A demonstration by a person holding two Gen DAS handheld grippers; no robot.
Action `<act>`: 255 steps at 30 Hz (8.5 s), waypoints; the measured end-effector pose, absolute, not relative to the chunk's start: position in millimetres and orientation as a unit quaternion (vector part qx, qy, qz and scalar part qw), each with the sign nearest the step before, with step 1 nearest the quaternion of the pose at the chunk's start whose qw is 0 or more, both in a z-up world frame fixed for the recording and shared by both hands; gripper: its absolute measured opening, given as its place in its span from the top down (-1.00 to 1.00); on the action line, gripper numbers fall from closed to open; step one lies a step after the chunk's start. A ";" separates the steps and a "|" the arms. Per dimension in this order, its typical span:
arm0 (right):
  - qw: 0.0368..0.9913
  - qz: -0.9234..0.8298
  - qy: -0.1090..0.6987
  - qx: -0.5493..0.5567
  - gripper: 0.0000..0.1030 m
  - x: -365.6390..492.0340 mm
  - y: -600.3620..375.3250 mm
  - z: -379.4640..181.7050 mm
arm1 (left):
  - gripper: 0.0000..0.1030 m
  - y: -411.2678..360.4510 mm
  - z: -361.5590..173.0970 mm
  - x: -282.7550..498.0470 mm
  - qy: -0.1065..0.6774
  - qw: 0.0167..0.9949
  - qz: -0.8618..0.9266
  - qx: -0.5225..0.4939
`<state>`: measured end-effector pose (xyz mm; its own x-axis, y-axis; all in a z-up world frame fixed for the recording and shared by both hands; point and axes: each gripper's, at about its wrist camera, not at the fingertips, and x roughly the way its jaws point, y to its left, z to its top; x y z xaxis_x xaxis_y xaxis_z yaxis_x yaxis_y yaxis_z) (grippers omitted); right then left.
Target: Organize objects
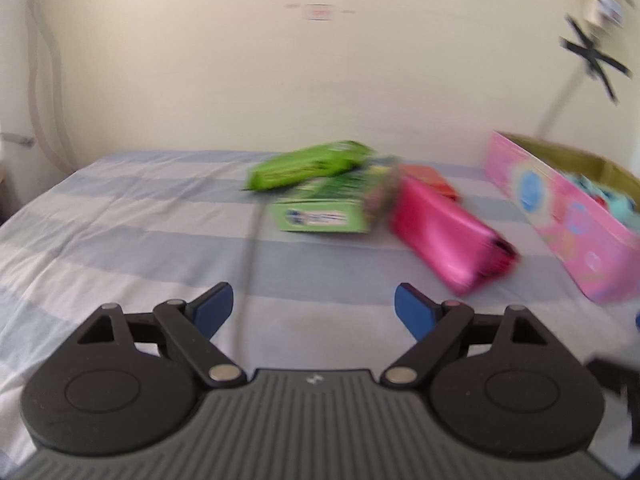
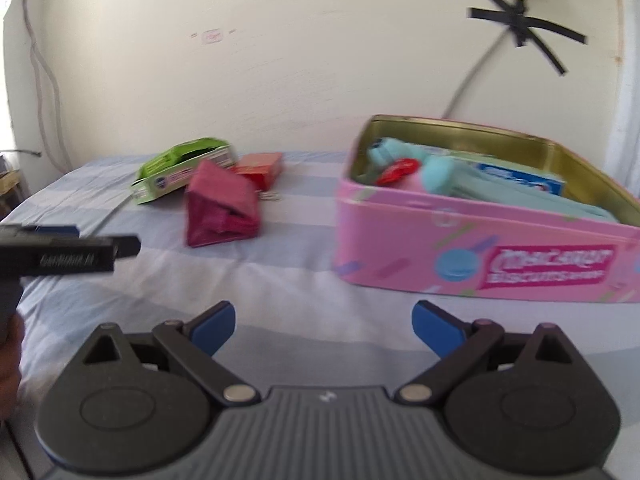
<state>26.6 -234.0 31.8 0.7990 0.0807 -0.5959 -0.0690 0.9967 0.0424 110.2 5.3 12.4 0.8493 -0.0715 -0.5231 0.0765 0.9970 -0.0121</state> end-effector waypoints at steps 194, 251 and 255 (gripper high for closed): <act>0.933 0.134 0.334 0.012 -0.67 -18.0 -257.3 18.2 | -0.06 -96.6 8.8 127.5 0.339 0.843 -0.417 0.015; 0.966 -0.010 0.204 0.160 -0.67 55.2 -467.9 107.2 | -0.46 -241.7 101.6 159.1 0.280 0.894 -0.347 0.039; 0.970 -0.015 0.185 0.156 -0.69 31.4 -446.9 111.1 | -0.46 -225.2 98.5 142.0 0.260 0.910 -0.315 0.067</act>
<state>31.4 -446.9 111.1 0.9312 0.0286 -0.3634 0.0871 0.9506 0.2980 142.0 -225.2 98.5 0.6658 -0.5388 -0.5162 0.6086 0.7924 -0.0421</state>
